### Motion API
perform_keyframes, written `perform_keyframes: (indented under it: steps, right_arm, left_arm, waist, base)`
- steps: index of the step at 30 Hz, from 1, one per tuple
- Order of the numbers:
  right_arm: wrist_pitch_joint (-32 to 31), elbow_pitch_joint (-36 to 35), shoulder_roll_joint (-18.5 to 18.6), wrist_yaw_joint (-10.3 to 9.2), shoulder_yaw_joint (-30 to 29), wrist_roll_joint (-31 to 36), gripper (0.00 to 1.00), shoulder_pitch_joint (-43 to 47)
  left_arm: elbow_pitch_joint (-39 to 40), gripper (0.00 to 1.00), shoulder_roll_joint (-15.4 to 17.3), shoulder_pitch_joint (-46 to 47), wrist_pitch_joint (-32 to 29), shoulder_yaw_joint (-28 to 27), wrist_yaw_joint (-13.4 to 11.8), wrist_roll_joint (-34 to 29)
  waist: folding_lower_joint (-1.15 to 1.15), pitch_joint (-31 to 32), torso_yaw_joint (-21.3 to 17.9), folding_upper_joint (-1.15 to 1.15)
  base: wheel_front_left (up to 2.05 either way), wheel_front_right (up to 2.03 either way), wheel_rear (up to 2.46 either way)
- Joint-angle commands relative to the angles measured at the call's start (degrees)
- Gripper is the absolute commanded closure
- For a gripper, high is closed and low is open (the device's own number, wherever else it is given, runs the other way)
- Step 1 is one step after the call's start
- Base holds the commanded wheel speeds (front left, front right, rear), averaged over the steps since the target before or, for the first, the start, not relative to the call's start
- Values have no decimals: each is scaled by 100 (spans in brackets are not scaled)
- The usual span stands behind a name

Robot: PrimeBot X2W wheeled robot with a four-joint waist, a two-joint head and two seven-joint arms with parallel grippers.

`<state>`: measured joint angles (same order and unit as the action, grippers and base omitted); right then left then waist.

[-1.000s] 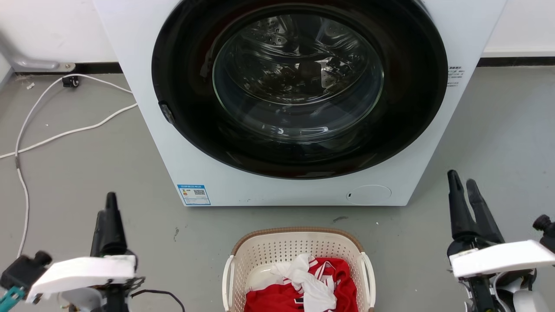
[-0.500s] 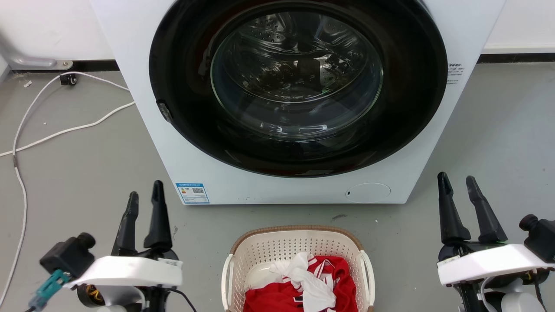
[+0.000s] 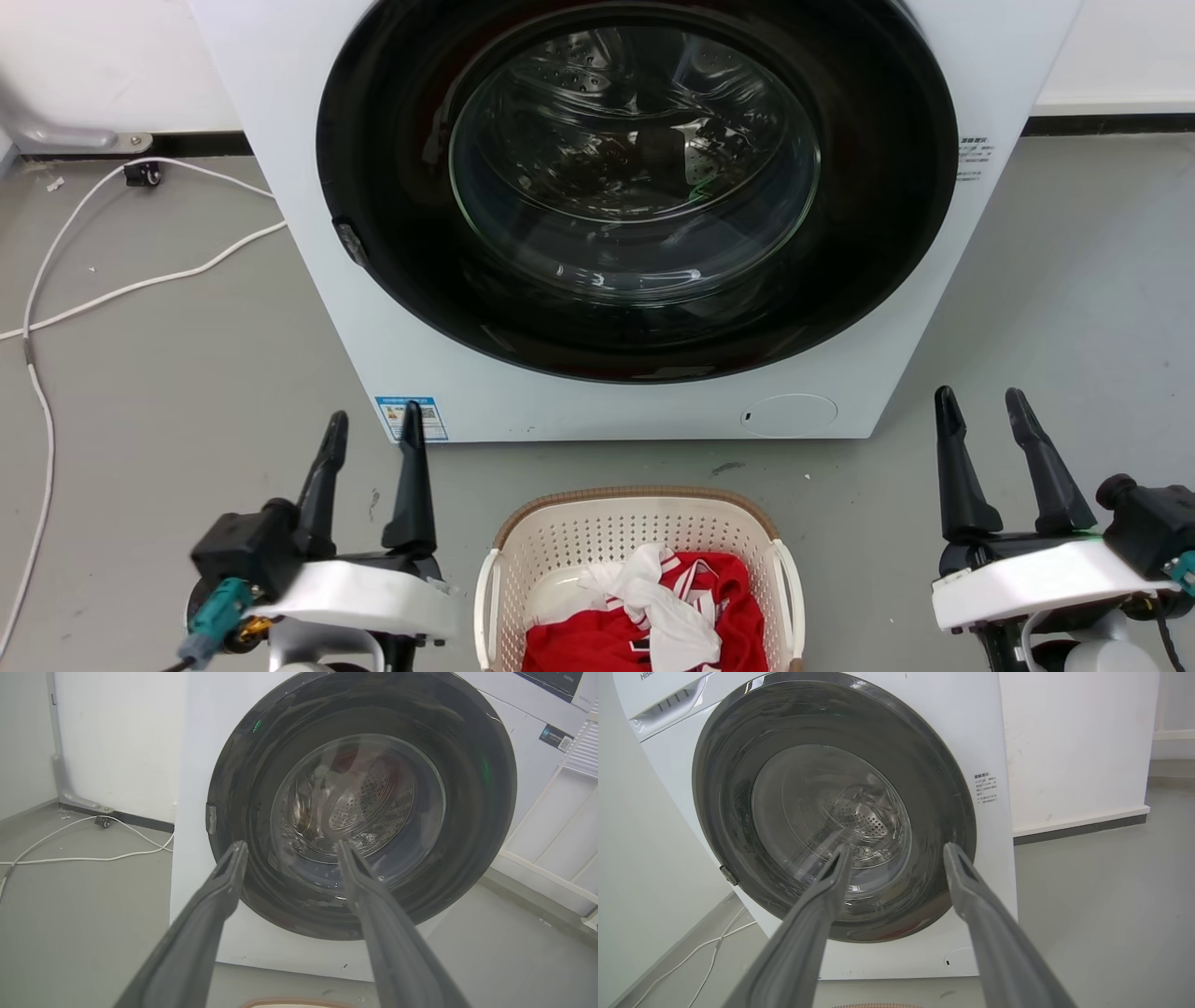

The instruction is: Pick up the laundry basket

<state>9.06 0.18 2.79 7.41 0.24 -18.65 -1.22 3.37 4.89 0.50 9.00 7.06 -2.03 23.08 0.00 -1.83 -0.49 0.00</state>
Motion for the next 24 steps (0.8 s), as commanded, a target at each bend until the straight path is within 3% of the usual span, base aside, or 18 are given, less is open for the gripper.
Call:
perform_keyframes:
  steps: [1,9,24]
  right_arm:
    - [71,-34,19,11,19,219,0,2]
    - [176,18,18,12,52,734,0,58]
    - [349,196,18,7,63,1442,0,88]
  left_arm:
    - [41,0,104,-2,70,152,-116,-210]
    - [89,0,368,18,180,628,-440,-621]
    - [-118,0,506,-36,349,989,-664,-1178]
  waist:
    - [0,3,-7,0]
    - [0,-4,2,0]
    - [0,-66,25,0]
  base:
    - [0,0,0]
    - [0,0,0]
    - [0,0,0]
